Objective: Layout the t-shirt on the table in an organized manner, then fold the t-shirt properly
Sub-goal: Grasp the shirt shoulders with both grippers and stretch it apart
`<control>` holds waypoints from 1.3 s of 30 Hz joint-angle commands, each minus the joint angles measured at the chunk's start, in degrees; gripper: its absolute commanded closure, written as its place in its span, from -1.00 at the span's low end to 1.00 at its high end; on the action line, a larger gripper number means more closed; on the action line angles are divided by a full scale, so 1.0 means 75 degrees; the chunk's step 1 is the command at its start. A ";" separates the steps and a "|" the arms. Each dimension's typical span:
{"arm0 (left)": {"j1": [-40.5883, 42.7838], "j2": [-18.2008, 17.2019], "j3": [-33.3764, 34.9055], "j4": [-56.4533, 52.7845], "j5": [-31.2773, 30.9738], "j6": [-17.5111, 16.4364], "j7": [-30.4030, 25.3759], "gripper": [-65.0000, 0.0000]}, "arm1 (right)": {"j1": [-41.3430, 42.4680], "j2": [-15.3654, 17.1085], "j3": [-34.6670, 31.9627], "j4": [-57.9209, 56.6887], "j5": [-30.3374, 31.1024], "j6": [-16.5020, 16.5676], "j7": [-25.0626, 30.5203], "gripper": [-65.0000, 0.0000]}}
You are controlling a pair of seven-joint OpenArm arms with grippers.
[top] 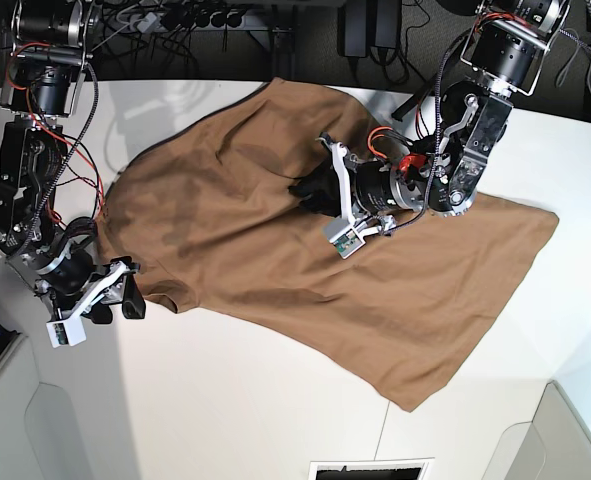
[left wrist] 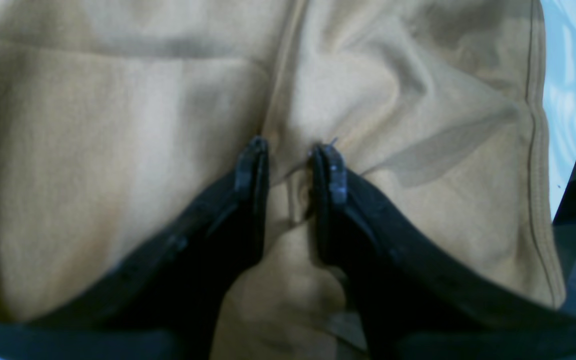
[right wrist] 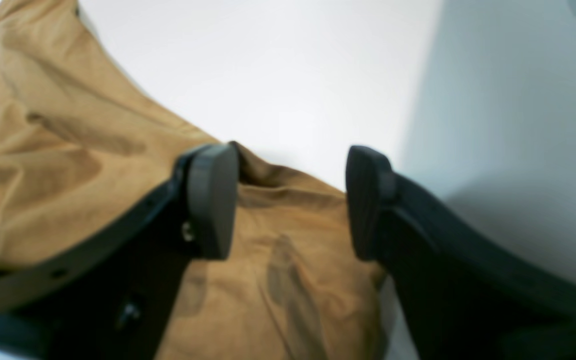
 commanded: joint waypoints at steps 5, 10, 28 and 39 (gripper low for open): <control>-0.0099 -0.0187 -0.0029 0.0551 -0.0612 -0.0466 0.0242 0.46 | 0.0038 -0.0350 0.0047 0.0137 0.0469 -0.0017 -0.0743 0.24; -0.0105 -0.0621 -0.0032 0.1626 -0.0810 -0.0474 0.0274 0.47 | -0.0545 -0.0656 0.0047 0.0154 0.1221 0.0192 -0.0775 1.00; -0.0099 -0.1341 -0.2742 0.1309 -0.0562 -0.0428 0.0274 0.46 | -0.1559 0.0184 0.0055 0.0300 0.0087 0.0111 -0.0236 1.00; -0.0099 -0.1338 -0.2873 0.0122 -0.0557 -0.0431 0.0286 0.46 | -0.0568 0.1029 0.0055 0.0303 0.1046 -0.0076 -0.0822 1.00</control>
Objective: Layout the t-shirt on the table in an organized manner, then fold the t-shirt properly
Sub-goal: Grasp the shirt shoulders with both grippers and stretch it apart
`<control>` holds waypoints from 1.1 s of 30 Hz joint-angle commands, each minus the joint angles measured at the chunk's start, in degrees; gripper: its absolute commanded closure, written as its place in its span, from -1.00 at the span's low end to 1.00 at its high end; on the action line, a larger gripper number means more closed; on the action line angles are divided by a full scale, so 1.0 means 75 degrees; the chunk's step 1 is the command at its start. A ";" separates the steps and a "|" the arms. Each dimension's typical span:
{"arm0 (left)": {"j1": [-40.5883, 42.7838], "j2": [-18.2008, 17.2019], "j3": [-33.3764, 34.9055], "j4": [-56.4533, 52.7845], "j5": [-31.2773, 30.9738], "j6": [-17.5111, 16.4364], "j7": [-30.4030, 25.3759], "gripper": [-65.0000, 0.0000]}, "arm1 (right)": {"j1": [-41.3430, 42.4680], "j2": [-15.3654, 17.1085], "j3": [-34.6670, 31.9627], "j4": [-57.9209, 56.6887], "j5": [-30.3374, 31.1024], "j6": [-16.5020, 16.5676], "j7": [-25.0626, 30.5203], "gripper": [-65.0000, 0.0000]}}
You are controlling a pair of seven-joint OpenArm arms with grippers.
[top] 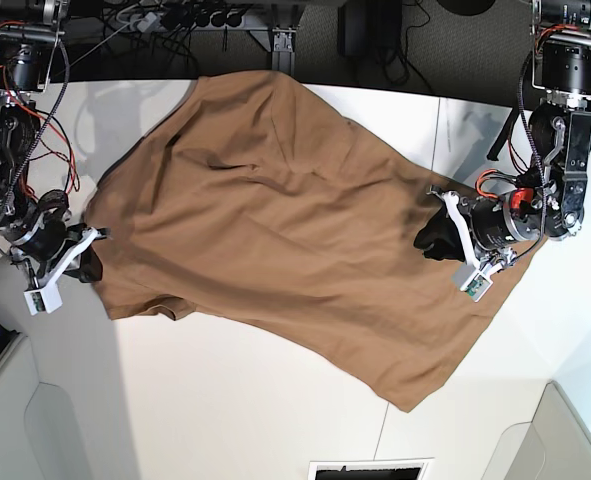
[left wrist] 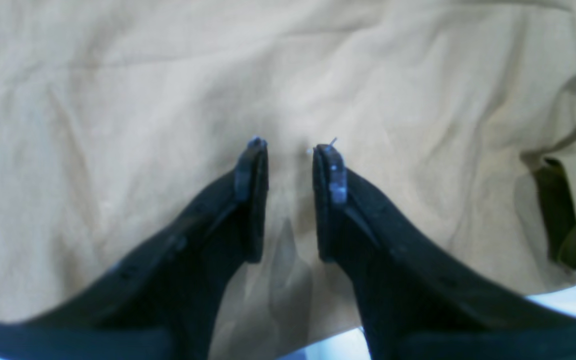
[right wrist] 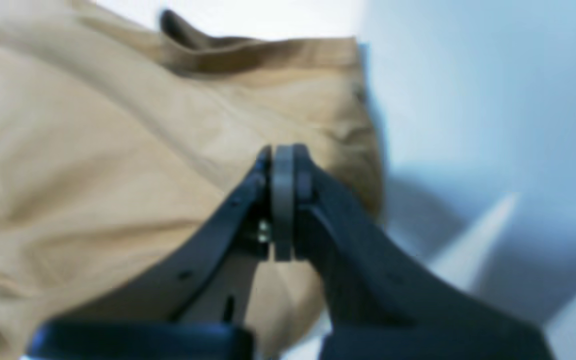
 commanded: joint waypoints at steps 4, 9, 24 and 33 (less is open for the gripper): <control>-0.0140 -0.0087 -0.0064 0.0105 0.0000 -0.0055 -0.0166 0.46 | -0.0108 -0.0146 0.0035 0.0152 0.1317 0.0423 -0.0458 1.00; -0.0143 -0.0169 -0.0064 0.0085 0.0265 -0.0050 -0.0221 0.46 | -0.0772 -0.0711 0.0035 0.0280 0.1635 0.0463 -0.0516 1.00; -0.0122 -0.0219 -0.0064 -0.0312 -0.0364 -0.0052 -0.0271 0.46 | -0.1679 -0.0749 0.0020 0.0297 -0.0157 0.0487 -0.0102 1.00; -0.0119 -0.0221 -0.0064 -0.0312 -0.0621 -0.0058 -0.0154 0.46 | -0.0953 0.0431 0.0023 -0.0388 -0.0472 0.0414 0.0318 1.00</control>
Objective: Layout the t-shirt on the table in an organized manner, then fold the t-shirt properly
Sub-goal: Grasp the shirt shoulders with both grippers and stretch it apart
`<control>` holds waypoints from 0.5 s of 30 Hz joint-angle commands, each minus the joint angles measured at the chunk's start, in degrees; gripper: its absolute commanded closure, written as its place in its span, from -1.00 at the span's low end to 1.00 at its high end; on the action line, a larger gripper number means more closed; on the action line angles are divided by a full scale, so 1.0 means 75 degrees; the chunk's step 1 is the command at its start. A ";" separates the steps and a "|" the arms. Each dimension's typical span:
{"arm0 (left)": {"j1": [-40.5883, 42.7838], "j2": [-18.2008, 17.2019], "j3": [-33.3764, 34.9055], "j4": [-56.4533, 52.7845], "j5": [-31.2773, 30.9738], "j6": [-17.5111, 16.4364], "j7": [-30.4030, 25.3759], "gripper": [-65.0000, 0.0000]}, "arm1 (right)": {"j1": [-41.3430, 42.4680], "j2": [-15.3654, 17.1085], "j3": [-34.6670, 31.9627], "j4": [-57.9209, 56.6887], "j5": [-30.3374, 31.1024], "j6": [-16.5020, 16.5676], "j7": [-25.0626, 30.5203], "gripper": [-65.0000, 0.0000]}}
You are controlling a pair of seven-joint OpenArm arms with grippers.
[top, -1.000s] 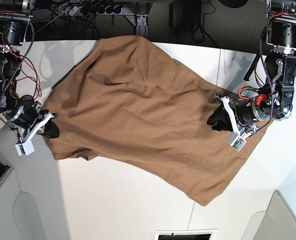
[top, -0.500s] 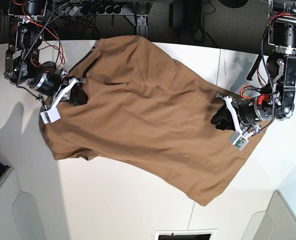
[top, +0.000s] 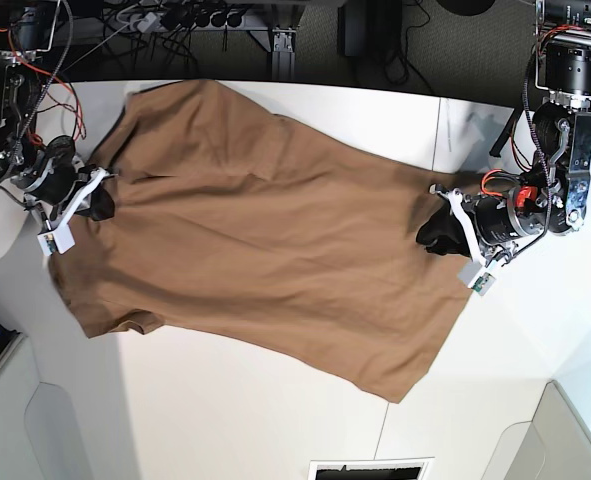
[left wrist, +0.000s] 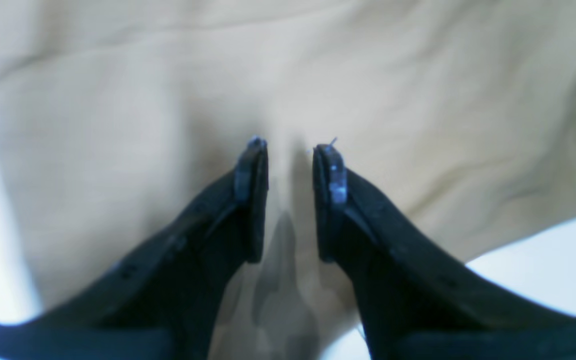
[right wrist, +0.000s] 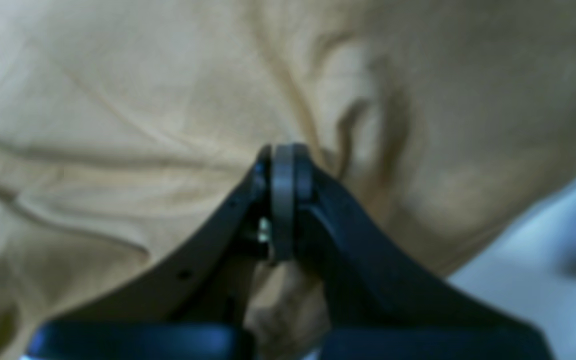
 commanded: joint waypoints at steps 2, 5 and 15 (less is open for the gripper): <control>-0.0137 -0.0111 -0.0058 0.0111 -0.0195 -0.0058 -0.0131 0.46 | 0.0408 0.0280 0.0044 -0.0023 -0.0087 -0.0093 0.0006 1.00; -0.0137 -0.0108 -0.0058 0.0111 -0.0484 -0.0058 -0.0102 0.46 | 0.0831 0.0481 0.0044 -0.0152 -0.0079 -0.0143 0.0003 1.00; -0.0114 -0.0286 -0.0087 0.0111 -0.0670 -0.0098 0.0204 0.46 | 0.0705 0.0519 0.0047 0.0685 0.1559 -0.0122 -0.0810 1.00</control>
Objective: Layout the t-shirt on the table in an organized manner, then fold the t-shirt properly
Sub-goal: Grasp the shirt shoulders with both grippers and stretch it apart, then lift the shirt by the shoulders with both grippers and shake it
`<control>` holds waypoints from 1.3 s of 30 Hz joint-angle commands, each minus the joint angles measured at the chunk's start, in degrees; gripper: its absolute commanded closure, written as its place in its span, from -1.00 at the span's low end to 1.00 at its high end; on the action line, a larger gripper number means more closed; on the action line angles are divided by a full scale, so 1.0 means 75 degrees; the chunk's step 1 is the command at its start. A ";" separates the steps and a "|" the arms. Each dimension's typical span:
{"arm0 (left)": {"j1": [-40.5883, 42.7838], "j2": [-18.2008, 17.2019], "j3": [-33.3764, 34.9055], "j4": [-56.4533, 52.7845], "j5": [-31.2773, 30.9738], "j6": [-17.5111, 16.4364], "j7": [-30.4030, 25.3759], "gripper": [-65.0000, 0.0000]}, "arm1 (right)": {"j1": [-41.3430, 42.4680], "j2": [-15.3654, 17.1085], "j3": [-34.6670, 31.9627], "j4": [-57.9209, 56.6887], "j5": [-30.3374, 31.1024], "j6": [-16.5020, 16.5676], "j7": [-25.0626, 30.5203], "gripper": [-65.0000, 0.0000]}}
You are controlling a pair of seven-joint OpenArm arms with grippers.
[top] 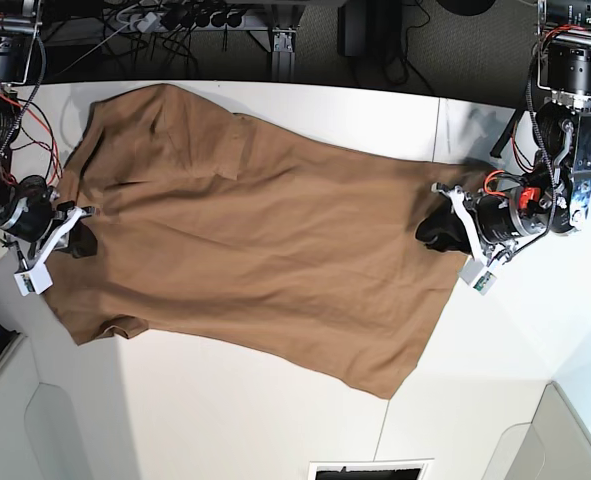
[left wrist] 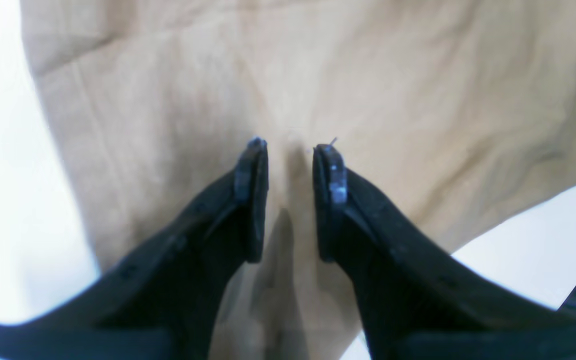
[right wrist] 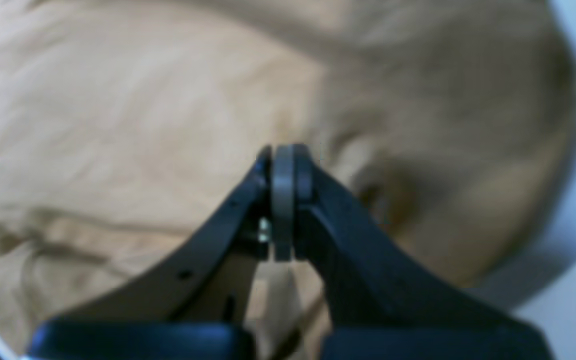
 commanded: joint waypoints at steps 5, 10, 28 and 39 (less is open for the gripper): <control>0.0216 -0.0551 -0.0472 0.0119 -0.0874 -0.0089 -0.0073 0.46 | -0.1282 0.0105 0.0175 0.1661 0.0061 0.0134 0.0015 1.00; 0.0758 -0.0562 -0.1180 0.0119 -0.1346 -0.0089 0.0105 0.46 | -0.2821 0.0102 0.0388 0.2763 0.0087 0.0134 -0.0041 1.00; 0.1311 0.0335 -0.1612 0.0117 -0.1166 -0.0089 0.0087 0.46 | -0.3383 -0.0982 0.0379 0.1763 -0.0962 0.0140 0.0705 1.00; 0.1335 0.0405 -0.1612 0.0114 -0.0618 -0.0089 0.0090 0.46 | -0.3605 0.0073 0.0388 0.1536 -0.1011 0.0134 0.0571 1.00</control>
